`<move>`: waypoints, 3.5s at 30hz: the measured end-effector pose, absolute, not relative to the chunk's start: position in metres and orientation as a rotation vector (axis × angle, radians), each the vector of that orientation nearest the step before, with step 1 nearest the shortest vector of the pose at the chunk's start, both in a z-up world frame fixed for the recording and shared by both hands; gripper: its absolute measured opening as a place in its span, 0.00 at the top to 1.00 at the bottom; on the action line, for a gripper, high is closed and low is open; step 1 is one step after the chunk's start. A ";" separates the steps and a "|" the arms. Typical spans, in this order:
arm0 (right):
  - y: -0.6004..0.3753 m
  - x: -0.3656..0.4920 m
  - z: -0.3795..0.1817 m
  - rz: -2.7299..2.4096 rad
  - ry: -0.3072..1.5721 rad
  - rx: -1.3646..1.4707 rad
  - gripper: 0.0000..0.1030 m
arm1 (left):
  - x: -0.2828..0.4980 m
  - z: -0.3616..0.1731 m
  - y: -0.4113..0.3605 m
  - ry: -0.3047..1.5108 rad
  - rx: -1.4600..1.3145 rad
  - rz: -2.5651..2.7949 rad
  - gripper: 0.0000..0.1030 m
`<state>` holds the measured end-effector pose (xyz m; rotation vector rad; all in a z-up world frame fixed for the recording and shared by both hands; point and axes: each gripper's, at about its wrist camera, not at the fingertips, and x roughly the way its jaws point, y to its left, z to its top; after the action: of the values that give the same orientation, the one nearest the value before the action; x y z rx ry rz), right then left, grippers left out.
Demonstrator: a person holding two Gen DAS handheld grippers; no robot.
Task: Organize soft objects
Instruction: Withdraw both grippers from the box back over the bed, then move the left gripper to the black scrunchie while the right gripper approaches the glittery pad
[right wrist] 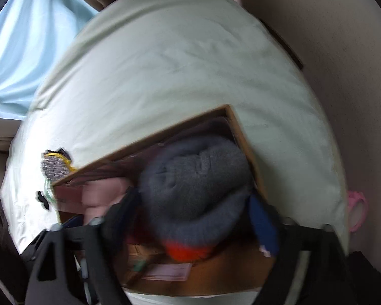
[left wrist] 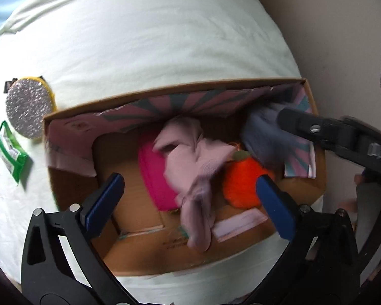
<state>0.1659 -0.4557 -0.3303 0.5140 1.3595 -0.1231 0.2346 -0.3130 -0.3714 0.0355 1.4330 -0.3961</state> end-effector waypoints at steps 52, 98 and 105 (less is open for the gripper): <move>-0.218 0.041 -0.076 0.093 0.815 0.086 0.00 | 0.075 -0.112 0.015 0.847 -0.113 -0.117 0.00; -0.069 0.225 -0.349 -0.114 0.806 0.210 0.00 | 0.298 -0.411 0.182 1.051 -0.011 -0.272 0.02; -0.091 0.264 -0.399 -0.143 0.830 0.219 0.00 | 0.325 -0.463 0.170 1.069 -0.027 -0.258 0.07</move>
<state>0.2641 -0.0912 -0.3987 0.2192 0.8305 -0.1430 0.3249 0.1700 -0.4632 -0.0266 1.0694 -0.2580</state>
